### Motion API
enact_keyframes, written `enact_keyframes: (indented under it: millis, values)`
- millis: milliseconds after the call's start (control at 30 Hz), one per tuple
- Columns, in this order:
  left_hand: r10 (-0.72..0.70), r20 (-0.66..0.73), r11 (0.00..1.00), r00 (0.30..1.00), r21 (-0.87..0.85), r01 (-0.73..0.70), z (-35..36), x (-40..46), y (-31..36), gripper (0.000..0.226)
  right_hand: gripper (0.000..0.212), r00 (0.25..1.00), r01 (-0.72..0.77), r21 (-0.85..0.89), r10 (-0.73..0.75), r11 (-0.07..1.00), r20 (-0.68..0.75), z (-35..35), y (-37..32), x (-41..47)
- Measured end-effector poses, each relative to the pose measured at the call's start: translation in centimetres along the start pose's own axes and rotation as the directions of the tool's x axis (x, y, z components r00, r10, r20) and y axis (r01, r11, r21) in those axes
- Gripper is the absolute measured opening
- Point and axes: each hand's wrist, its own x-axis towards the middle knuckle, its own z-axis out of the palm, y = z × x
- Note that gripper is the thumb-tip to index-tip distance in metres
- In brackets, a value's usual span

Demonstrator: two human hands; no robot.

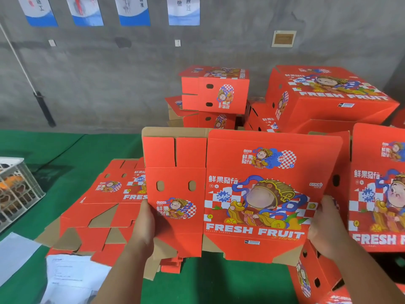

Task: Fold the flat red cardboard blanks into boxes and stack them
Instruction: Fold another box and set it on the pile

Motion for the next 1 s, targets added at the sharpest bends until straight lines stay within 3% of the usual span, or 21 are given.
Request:
enact_keyframes:
  millis: [67,133,267,367,433,567,667,733,867,1000]
  values:
    - [-0.002,0.031,1.0,1.0,-0.011,0.002,0.0,0.1,0.1,0.054,0.026,0.996,0.067,-0.091,-0.073,0.994,-0.056,-0.4,0.4,0.8]
    - [-0.016,0.066,1.0,0.998,-0.025,0.018,0.1,0.5,-0.2,0.056,0.036,0.995,0.036,-0.148,-0.049,0.988,-0.088,-0.7,0.5,1.0]
    - [-0.024,0.147,1.0,0.989,-0.015,0.027,-0.2,0.6,-0.5,0.056,0.021,1.0,-0.009,-0.106,0.009,0.994,-0.001,-1.0,-0.3,0.1]
    - [0.025,-0.1,0.997,0.995,0.075,-0.017,0.0,0.6,-0.3,0.052,0.013,0.998,-0.023,0.018,0.022,1.0,0.058,-1.5,-0.9,-0.3]
    - [0.105,-0.239,0.994,0.965,0.006,-0.107,0.9,0.4,0.6,0.051,0.017,0.996,-0.024,0.051,0.02,0.998,0.085,-1.1,-1.1,-0.6]
    - [0.18,-0.053,0.977,0.982,-0.107,-0.185,3.3,-0.5,1.8,0.078,0.04,0.998,-0.053,0.089,0.049,0.995,0.04,0.0,-0.7,-0.7]
    - [0.123,0.06,0.987,0.991,-0.113,-0.116,4.0,-0.7,1.4,0.074,0.048,0.99,-0.103,0.112,0.091,0.988,0.105,0.9,-0.1,-1.0]
    - [0.09,0.04,0.993,0.995,-0.076,-0.087,4.0,-0.7,1.3,0.079,0.046,0.991,-0.088,0.086,0.078,0.992,0.111,0.9,0.3,-1.0]
    - [0.111,-0.068,0.991,0.991,-0.071,-0.116,2.7,-0.4,2.3,0.083,0.037,0.998,-0.011,0.082,0.016,0.997,-0.06,-0.2,0.1,-0.6]
    - [0.131,-0.078,0.987,0.988,-0.083,-0.138,2.8,-0.6,2.5,0.076,0.024,0.995,0.061,-0.095,-0.068,0.994,-0.079,0.1,-0.3,-0.8]
